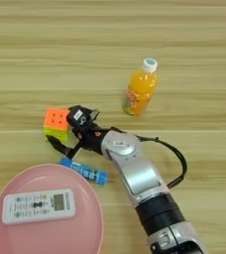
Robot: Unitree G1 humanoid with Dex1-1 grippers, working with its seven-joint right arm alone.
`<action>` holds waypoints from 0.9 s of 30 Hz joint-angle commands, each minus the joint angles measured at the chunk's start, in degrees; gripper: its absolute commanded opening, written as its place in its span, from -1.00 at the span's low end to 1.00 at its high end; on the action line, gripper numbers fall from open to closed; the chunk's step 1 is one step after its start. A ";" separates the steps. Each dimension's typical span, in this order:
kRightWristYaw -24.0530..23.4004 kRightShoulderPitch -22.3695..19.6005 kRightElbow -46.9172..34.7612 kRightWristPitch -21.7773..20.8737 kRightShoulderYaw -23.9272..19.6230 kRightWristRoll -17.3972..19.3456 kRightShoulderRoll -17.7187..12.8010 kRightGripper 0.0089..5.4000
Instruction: Move the objects on the table
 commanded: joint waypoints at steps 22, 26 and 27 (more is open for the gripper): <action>0.25 -3.08 -0.44 -4.06 -0.49 -0.15 1.27 0.48; 0.30 -3.23 -0.43 -4.13 -0.75 -0.10 1.23 0.32; 0.30 -3.28 -0.46 -4.13 -0.86 -0.05 1.19 0.30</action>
